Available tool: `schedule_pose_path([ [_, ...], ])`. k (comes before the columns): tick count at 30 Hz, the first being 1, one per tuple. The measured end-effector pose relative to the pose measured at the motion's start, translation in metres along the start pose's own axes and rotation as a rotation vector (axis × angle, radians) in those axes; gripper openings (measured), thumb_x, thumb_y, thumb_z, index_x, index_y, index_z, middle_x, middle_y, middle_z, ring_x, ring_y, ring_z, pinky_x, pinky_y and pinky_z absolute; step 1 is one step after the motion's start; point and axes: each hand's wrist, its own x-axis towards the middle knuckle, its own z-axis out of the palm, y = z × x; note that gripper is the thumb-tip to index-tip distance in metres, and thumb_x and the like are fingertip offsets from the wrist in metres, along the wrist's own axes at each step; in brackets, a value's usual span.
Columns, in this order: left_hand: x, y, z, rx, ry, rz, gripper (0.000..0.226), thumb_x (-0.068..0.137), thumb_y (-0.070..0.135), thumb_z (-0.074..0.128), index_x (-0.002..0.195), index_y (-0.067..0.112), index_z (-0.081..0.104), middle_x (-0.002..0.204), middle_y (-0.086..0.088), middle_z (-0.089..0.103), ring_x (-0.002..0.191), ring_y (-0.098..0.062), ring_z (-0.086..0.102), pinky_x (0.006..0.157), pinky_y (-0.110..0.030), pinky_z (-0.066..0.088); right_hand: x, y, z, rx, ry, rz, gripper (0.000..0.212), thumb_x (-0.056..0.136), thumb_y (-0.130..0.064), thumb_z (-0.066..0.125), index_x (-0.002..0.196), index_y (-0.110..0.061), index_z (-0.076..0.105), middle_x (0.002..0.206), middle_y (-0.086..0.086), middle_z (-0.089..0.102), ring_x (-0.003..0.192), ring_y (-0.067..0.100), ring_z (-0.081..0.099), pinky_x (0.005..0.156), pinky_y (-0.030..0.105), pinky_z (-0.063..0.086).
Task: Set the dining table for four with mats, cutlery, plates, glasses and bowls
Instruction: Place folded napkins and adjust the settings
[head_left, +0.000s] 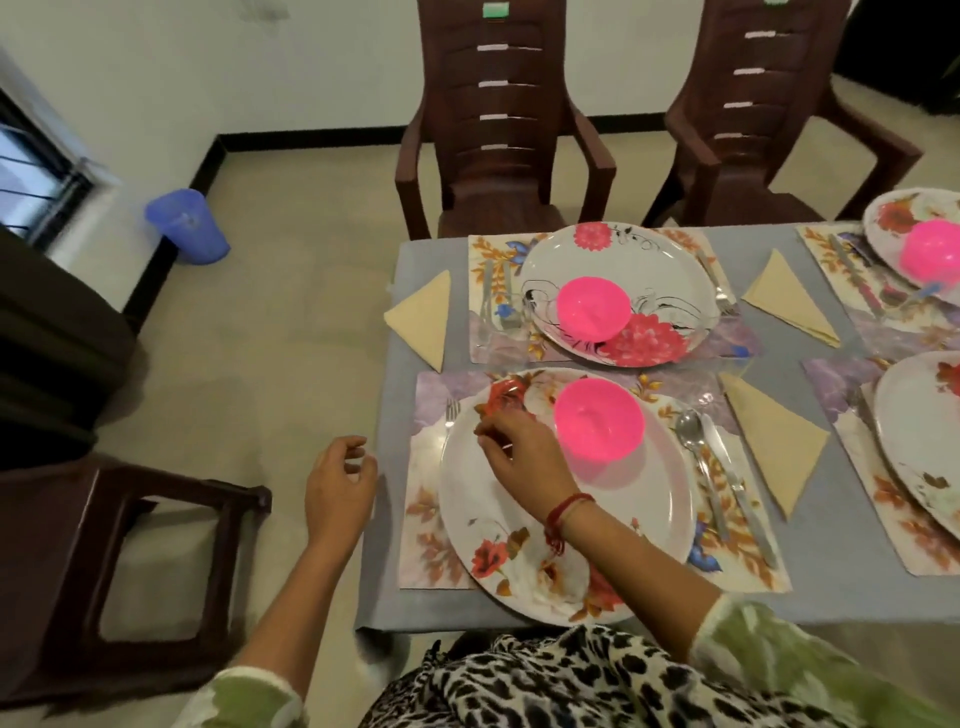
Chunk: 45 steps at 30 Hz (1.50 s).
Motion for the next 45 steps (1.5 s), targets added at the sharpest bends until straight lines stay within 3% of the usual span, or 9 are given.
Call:
schedule_pose_path([
  [7, -0.034, -0.033, -0.022, 0.032, 0.011, 0.010, 0.020, 0.089, 0.011, 0.060, 0.108, 0.016, 0.062, 0.102, 0.002, 0.062, 0.088, -0.012, 0.058, 0.073, -0.029, 0.047, 0.079, 0.004, 0.036, -0.226, -0.179, 0.144, 0.025, 0.091, -0.010, 0.050, 0.111, -0.009, 0.064, 0.111, 0.014, 0.065, 0.104, 0.030, 0.059, 0.087, 0.041, 0.048],
  [12, -0.048, -0.027, -0.013, 0.013, -0.047, 0.005, 0.019, 0.088, 0.017, 0.062, 0.107, 0.021, 0.062, 0.100, 0.008, 0.058, 0.092, -0.011, 0.053, 0.077, -0.029, 0.044, 0.111, 0.003, 0.049, -0.468, -0.410, 0.158, 0.022, 0.086, -0.006, 0.057, 0.106, -0.006, 0.066, 0.110, 0.014, 0.066, 0.105, 0.031, 0.059, 0.092, 0.034, 0.045],
  [19, -0.051, -0.014, 0.008, 0.080, -0.138, 0.092, 0.032, 0.078, 0.053, 0.049, 0.091, 0.029, 0.066, 0.087, 0.018, 0.063, 0.085, -0.009, 0.051, 0.073, -0.026, 0.041, 0.127, -0.002, 0.061, -0.393, -0.370, 0.233, 0.012, 0.082, -0.007, 0.065, 0.086, -0.014, 0.073, 0.093, 0.007, 0.071, 0.088, 0.025, 0.065, 0.083, 0.034, 0.053],
  [24, -0.051, -0.005, 0.020, 0.122, -0.156, 0.074, 0.015, 0.083, 0.042, 0.067, 0.090, 0.028, 0.068, 0.085, 0.015, 0.065, 0.082, -0.009, 0.051, 0.072, -0.029, 0.045, 0.127, 0.001, 0.065, -0.324, -0.299, 0.286, 0.008, 0.081, -0.010, 0.068, 0.083, -0.016, 0.073, 0.088, 0.005, 0.072, 0.084, 0.023, 0.066, 0.082, 0.037, 0.055],
  [34, -0.051, 0.002, 0.023, 0.112, -0.168, 0.037, 0.009, 0.085, 0.033, 0.066, 0.089, 0.027, 0.072, 0.087, 0.012, 0.069, 0.077, -0.005, 0.059, 0.071, -0.027, 0.052, 0.123, 0.004, 0.069, -0.313, -0.250, 0.235, 0.008, 0.083, -0.016, 0.067, 0.083, -0.019, 0.074, 0.086, 0.002, 0.072, 0.078, 0.019, 0.066, 0.075, 0.033, 0.056],
  [37, -0.052, 0.003, 0.022, 0.111, -0.176, 0.037, 0.007, 0.084, 0.030, 0.068, 0.089, 0.027, 0.071, 0.086, 0.013, 0.068, 0.076, -0.005, 0.058, 0.071, -0.029, 0.053, 0.120, 0.004, 0.067, -0.304, -0.242, 0.196, 0.014, 0.085, -0.019, 0.064, 0.096, -0.017, 0.073, 0.097, 0.004, 0.072, 0.089, 0.022, 0.066, 0.081, 0.036, 0.055],
  [40, -0.054, 0.001, 0.018, 0.077, -0.115, 0.057, 0.014, 0.085, 0.033, 0.064, 0.097, 0.025, 0.066, 0.090, 0.014, 0.062, 0.084, -0.010, 0.058, 0.072, -0.032, 0.051, 0.099, -0.009, 0.044, -0.123, -0.118, 0.090, 0.033, 0.089, -0.033, 0.061, 0.117, -0.016, 0.063, 0.116, 0.004, 0.064, 0.098, 0.018, 0.061, 0.089, 0.036, 0.049],
  [42, -0.055, -0.001, 0.015, 0.067, -0.067, 0.117, 0.029, 0.086, 0.044, 0.054, 0.104, 0.023, 0.063, 0.098, 0.011, 0.059, 0.093, -0.014, 0.054, 0.076, -0.033, 0.047, 0.057, -0.016, 0.019, -0.013, 0.038, -0.119, 0.031, 0.091, -0.035, 0.057, 0.114, -0.014, 0.063, 0.111, 0.003, 0.062, 0.093, 0.009, 0.055, 0.084, 0.029, 0.047],
  [45, -0.060, -0.001, 0.017, 0.101, -0.056, 0.210, 0.047, 0.086, 0.053, 0.044, 0.118, 0.021, 0.055, 0.113, 0.002, 0.053, 0.106, -0.018, 0.045, 0.084, -0.032, 0.037, -0.036, 0.006, -0.013, -0.201, 0.093, -0.490, 0.039, 0.090, -0.043, 0.055, 0.116, -0.014, 0.058, 0.114, 0.006, 0.058, 0.104, 0.015, 0.051, 0.091, 0.027, 0.040],
])
